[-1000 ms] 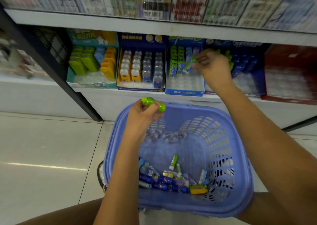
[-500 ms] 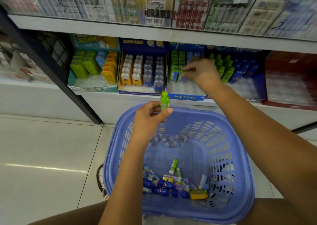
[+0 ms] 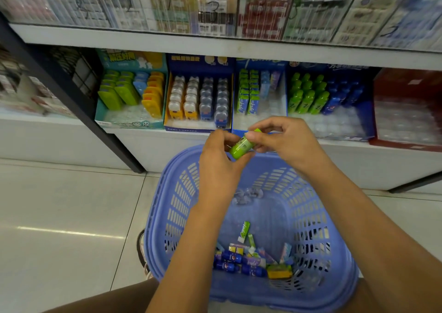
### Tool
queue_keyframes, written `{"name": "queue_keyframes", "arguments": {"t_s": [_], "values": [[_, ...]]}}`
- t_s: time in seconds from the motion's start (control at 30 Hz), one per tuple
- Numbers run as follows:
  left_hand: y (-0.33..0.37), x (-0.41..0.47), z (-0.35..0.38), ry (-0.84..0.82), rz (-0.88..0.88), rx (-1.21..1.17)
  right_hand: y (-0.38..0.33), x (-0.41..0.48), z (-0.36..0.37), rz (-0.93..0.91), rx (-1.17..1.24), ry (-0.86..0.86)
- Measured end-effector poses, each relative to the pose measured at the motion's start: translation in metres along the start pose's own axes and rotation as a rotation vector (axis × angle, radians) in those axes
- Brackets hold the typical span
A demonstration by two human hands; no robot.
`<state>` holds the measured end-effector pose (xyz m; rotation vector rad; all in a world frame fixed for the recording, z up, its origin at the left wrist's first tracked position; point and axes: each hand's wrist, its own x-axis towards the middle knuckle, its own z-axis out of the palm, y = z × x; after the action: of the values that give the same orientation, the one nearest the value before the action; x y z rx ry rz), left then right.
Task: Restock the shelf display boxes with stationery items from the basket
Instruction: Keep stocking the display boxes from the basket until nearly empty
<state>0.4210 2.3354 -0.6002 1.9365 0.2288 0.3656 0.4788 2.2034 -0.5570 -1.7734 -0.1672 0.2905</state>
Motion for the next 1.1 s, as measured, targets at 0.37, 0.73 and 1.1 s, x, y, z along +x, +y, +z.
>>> {"name": "queue_keyframes", "arguments": {"t_s": [0.37, 0.73, 1.1], "values": [[0.023, 0.019, 0.028, -0.276, 0.060, -0.108, -0.008, 0.000, -0.063, -0.070, 0.096, -0.045], [0.031, 0.043, 0.090, -0.435, 0.248, 0.429, 0.007, 0.022, -0.140, -0.162, -0.190, 0.482], [0.011, 0.046, 0.093, -0.485, 0.362, 0.550, 0.032, 0.066, -0.128, -0.164, -0.211, 0.332]]}}
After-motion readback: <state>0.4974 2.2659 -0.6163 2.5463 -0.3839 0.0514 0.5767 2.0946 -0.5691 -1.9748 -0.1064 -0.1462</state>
